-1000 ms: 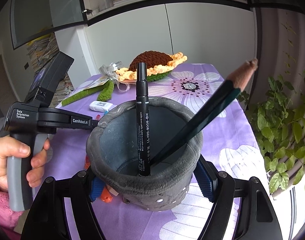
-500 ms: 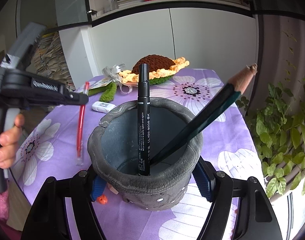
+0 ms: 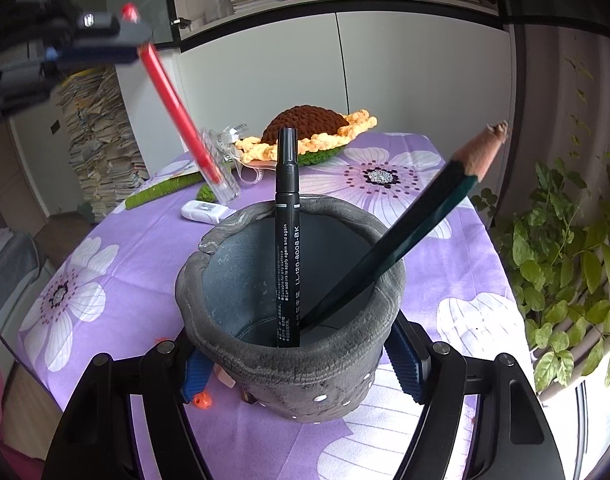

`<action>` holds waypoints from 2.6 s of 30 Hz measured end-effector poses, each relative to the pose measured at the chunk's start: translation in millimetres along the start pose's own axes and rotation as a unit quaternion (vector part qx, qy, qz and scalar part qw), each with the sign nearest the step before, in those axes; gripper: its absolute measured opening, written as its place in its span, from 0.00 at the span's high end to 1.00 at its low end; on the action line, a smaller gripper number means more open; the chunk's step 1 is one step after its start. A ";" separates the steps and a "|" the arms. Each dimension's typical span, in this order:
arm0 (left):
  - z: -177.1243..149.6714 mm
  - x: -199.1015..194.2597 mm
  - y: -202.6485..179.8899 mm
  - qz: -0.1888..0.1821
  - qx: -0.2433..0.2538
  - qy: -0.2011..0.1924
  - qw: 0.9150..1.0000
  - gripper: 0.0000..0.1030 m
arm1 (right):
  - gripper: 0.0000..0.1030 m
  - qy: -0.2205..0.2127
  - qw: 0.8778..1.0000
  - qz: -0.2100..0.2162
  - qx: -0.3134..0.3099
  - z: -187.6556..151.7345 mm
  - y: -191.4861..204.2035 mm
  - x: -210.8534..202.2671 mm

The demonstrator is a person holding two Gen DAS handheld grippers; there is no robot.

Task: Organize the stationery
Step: 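Carry the red pen to the grey cup and drop it in with the left tool, then grasp the blue pen with the left tool, then lift the blue pen over the grey cup and release it inside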

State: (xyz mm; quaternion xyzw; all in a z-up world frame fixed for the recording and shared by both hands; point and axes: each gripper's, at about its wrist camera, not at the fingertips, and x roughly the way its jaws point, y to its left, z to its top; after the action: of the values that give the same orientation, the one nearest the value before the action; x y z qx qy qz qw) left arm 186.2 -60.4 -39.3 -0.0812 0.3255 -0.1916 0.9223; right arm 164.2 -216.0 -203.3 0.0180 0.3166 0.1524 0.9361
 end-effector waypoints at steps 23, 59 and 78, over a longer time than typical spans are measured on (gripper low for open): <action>-48.7 41.8 -35.9 -0.026 0.062 0.115 0.991 0.93 | 0.27 0.001 1.000 0.004 0.003 1.3 -0.9 2.2; -64.9 148.0 101.1 0.173 -0.069 0.204 0.961 0.70 | 0.27 0.007 1.000 0.003 0.005 1.4 -1.3 1.5; -13.3 7.8 6.3 -0.004 0.012 -0.024 1.000 0.90 | 0.27 0.006 1.000 0.000 0.007 2.3 -1.2 2.6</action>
State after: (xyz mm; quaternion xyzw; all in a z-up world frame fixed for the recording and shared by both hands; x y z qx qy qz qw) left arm 185.3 -58.2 -55.7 -0.0762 0.3008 -0.1966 0.9301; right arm 167.8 -216.2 -203.1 0.0240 0.3232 0.1504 0.9340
